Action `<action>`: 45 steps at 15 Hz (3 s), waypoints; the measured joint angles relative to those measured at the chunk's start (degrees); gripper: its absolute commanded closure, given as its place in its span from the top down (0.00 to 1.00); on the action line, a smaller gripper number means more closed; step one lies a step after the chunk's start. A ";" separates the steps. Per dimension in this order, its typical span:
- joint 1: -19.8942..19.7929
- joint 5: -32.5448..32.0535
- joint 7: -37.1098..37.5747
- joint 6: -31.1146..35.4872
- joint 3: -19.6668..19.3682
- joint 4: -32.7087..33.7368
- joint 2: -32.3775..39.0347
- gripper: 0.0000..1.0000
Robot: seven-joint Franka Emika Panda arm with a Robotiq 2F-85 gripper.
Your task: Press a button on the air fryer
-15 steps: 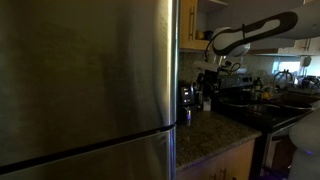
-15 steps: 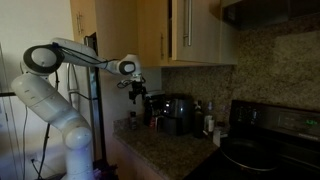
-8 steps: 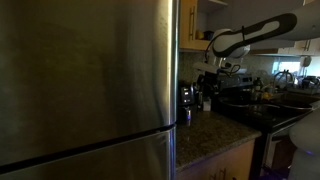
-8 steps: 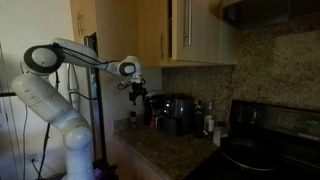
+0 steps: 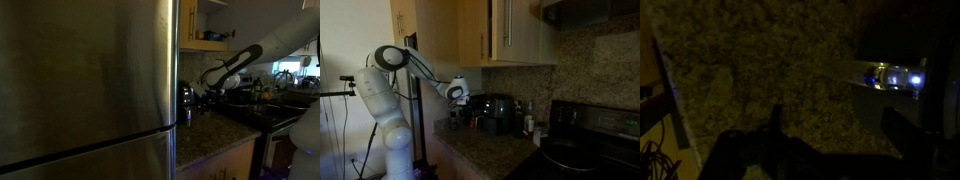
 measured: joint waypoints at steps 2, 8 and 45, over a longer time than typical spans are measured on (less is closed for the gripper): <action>0.12 -0.32 0.30 1.07 -0.27 0.01 1.32 1.00; 0.72 2.57 3.86 5.51 -1.43 0.02 1.10 1.00; 10.47 60.13 14.36 7.56 -7.41 7.65 3.73 1.00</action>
